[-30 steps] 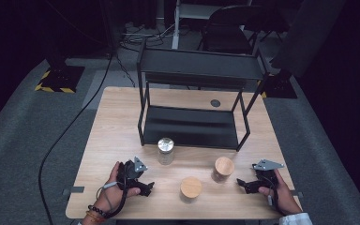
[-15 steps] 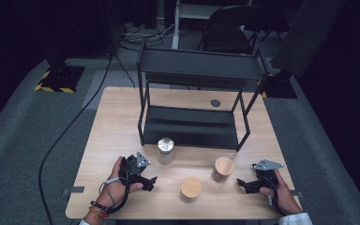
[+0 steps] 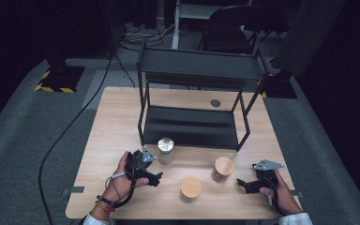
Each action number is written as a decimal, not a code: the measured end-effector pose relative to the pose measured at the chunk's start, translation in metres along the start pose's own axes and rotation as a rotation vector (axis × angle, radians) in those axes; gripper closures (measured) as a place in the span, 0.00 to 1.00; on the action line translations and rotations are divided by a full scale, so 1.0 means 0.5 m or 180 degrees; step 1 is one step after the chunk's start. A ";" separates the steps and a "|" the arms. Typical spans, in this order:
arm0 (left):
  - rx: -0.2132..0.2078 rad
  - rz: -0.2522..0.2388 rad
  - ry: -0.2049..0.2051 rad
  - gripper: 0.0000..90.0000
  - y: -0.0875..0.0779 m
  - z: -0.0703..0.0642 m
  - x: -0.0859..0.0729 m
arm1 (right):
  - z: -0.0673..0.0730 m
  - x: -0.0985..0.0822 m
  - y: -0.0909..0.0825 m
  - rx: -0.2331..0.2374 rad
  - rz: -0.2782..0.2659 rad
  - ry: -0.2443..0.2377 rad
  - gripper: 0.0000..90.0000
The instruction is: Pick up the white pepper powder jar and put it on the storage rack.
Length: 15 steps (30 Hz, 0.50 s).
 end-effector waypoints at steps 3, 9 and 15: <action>-0.0020 -0.0025 -0.0031 0.02 0.004 0.002 0.009 | 0.000 0.000 0.000 0.0000 0.0001 0.0001 0.00; -0.0034 -0.0040 -0.0045 0.02 0.008 0.003 0.023 | 0.000 0.000 0.000 0.0000 0.0001 0.0000 0.00; -0.0067 -0.0086 -0.0038 0.02 0.012 -0.002 0.040 | 0.000 0.000 0.000 0.0000 0.0000 0.0000 0.00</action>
Point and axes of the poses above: each handheld gripper's, and its own axes: y roughly forward along the jaws, x roughly out of its top, z roughly to its left, the point moved 10 cm from there along y, roughly forward along the jaws, and after that the axes turned 9 degrees about -x, right-handed, at the moved point
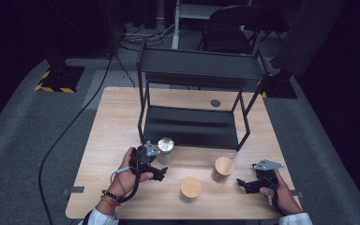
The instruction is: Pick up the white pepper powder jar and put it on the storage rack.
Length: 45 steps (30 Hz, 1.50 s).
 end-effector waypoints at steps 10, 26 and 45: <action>-0.0028 -0.0029 -0.0010 0.02 0.013 -0.003 0.022 | 0.000 0.000 0.000 0.0001 0.0000 0.0000 0.00; 0.0066 0.0051 -0.0085 0.07 0.059 0.023 0.041 | 0.000 0.001 0.001 0.0005 0.0002 0.0000 0.00; 0.0016 -0.0148 -0.0099 0.33 0.090 0.028 0.058 | 0.001 0.002 0.002 0.0006 0.0004 0.0001 0.00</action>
Point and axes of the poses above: each handheld gripper's, and its own axes: y roughly forward along the jaws, x roughly out of its top, z roughly to its left, the point moved 10 cm from there along y, roughly forward along the jaws, and after that the axes turned 9 degrees about -x, right-handed, at the moved point
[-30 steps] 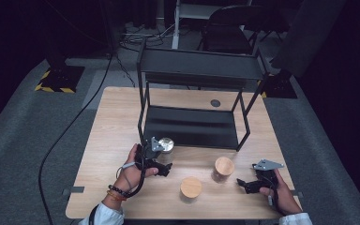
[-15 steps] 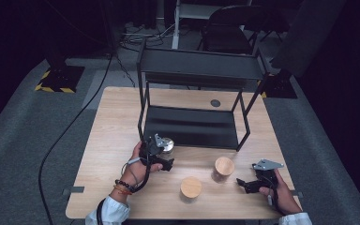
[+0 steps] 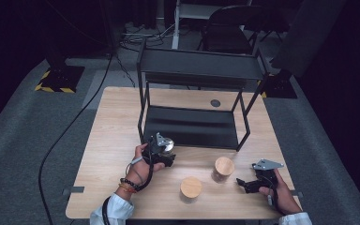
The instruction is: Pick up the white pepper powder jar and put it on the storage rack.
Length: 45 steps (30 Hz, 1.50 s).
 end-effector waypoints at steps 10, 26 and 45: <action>0.0065 -0.0028 0.0070 0.33 0.001 0.000 0.004 | 0.000 0.000 0.000 0.0000 0.0000 0.0000 0.00; 0.0092 -0.0052 -0.0012 0.33 -0.018 0.006 0.022 | 0.000 0.000 0.000 0.0001 0.0000 -0.0002 0.00; 0.0285 -0.0077 -0.0092 0.33 -0.053 0.026 0.094 | 0.000 -0.001 0.000 -0.0001 0.0006 -0.0003 0.00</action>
Point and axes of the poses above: each handheld gripper's, and its own axes: y roughly forward along the jaws, x roughly out of its top, z roughly to its left, the point moved 10 cm from there along y, roughly forward along the jaws, and after that the axes turned 9 degrees about -x, right-handed, at the moved point
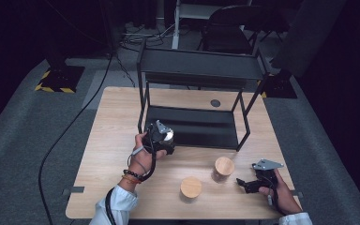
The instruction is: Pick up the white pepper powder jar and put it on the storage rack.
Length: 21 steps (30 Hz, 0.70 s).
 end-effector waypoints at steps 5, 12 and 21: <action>0.0012 0.0003 -0.0039 0.33 0.004 0.006 0.014 | 0.000 0.000 0.000 0.0000 0.0000 0.0000 0.00; 0.0033 -0.0003 -0.0067 0.33 0.010 0.012 0.030 | 0.000 0.000 0.000 0.0000 0.0000 -0.0001 0.00; 0.0034 -0.0029 -0.0103 0.33 0.018 0.019 0.050 | 0.000 0.000 0.000 0.0000 0.0000 -0.0001 0.00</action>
Point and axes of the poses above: each handheld gripper's, and its own axes: y roughly forward along the jaws, x roughly out of its top, z roughly to its left, the point moved 10 cm from there along y, roughly forward along the jaws, and after that the axes turned 9 degrees about -x, right-handed, at the moved point
